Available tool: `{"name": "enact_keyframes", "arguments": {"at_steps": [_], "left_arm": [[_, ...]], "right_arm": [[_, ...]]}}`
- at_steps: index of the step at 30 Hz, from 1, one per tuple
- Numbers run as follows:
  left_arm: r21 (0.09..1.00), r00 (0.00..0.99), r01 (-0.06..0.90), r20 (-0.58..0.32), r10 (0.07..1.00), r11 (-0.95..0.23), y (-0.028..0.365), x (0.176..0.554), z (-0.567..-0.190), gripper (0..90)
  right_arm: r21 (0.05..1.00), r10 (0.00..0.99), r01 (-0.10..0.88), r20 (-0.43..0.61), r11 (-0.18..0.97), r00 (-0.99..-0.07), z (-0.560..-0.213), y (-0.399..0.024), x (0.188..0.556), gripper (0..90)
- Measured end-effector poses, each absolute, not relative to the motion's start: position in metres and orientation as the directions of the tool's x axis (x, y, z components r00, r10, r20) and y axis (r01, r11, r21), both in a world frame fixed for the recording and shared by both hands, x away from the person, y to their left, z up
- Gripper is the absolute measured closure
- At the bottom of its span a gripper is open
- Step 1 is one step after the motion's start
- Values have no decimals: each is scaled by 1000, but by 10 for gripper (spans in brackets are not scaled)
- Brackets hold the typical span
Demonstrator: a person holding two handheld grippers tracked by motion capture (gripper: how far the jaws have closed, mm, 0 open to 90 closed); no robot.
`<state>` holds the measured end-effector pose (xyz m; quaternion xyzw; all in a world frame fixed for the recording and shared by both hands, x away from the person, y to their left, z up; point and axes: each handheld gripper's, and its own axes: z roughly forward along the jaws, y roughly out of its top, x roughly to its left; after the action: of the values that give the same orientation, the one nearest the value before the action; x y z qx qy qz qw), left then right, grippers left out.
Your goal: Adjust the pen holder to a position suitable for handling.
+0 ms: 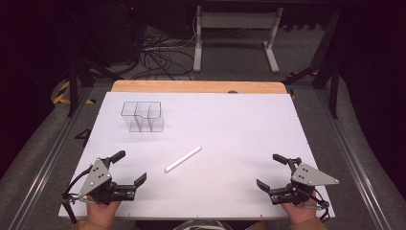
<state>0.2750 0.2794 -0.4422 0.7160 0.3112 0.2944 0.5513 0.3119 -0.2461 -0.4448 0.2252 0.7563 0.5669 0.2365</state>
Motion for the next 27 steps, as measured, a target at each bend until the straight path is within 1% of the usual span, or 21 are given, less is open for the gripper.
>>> {"name": "enact_keyframes", "arguments": {"at_steps": [2, 8, 15, 27], "left_arm": [[971, 632, 124, 79, 771, -202, 279, 275, -442, 18], [974, 640, 124, 69, 765, -192, 281, 275, -442, 17], [975, 647, 133, 49, 761, -176, 282, 276, -440, 28], [973, 652, 128, 61, 756, -190, 279, 278, -437, 30]], "right_arm": [[965, 605, 82, -88, 248, -791, -445, -246, 313, 30], [960, 602, 68, -115, 272, -790, -445, -242, 313, 32], [957, 595, 73, -113, 279, -795, -447, -241, 311, 38], [957, 594, 85, -100, 276, -798, -448, -243, 311, 42]]}}
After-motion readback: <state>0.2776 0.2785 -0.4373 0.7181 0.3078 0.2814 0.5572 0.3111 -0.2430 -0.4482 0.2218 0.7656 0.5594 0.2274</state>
